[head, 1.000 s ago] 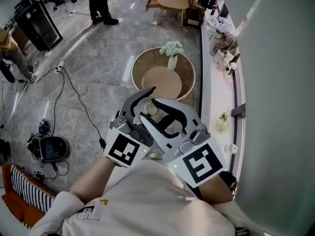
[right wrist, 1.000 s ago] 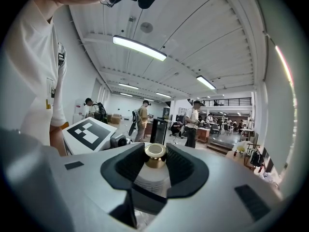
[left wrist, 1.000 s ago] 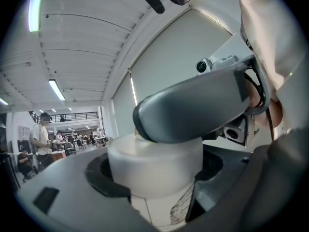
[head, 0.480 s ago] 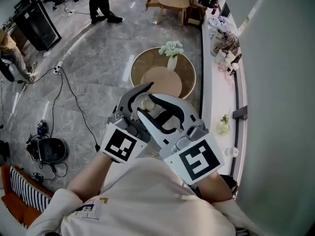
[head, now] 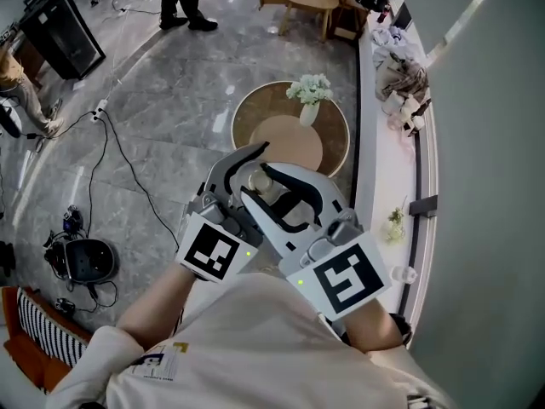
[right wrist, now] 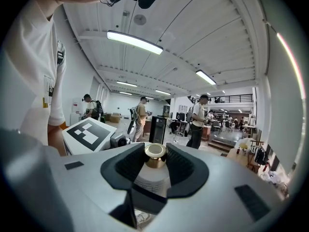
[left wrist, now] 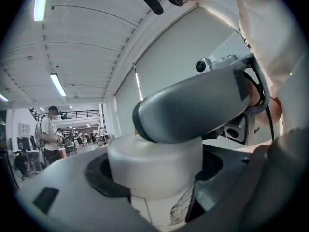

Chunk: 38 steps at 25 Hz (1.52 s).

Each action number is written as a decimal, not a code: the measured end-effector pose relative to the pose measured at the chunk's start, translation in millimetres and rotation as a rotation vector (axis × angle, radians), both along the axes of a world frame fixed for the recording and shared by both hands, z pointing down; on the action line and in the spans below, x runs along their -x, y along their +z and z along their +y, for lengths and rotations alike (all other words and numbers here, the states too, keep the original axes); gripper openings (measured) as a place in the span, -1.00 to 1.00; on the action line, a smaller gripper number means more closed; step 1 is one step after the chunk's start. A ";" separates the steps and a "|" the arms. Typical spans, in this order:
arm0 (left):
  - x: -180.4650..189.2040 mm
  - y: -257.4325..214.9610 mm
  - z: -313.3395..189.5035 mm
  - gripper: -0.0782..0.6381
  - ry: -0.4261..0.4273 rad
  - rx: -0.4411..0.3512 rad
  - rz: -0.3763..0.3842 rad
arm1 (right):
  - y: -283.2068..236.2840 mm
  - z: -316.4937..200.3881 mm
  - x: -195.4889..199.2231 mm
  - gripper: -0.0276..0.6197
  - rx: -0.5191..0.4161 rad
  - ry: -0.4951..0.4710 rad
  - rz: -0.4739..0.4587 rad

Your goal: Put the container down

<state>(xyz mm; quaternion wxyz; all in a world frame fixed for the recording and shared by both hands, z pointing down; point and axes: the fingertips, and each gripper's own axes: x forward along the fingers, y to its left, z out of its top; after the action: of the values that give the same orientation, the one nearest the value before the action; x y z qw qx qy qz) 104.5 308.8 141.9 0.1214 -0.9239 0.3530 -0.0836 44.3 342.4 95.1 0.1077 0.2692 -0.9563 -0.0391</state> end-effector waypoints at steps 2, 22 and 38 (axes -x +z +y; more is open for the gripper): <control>7.7 3.3 -18.0 0.21 0.003 0.005 -0.002 | 3.5 -18.3 7.7 -0.50 0.005 -0.003 0.004; 83.1 3.4 -221.6 0.21 0.093 0.059 -0.012 | 0.4 -230.8 85.3 -0.50 0.077 0.112 -0.002; 133.1 9.6 -353.2 0.21 0.238 0.042 0.027 | 8.0 -372.0 139.1 -0.50 0.104 0.250 -0.012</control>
<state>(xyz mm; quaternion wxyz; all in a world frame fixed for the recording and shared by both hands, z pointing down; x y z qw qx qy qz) -28.6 -44.4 151.5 0.1063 -0.9627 0.2407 -0.0637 -94.8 -29.6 103.1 0.1198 0.3804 -0.9167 0.0260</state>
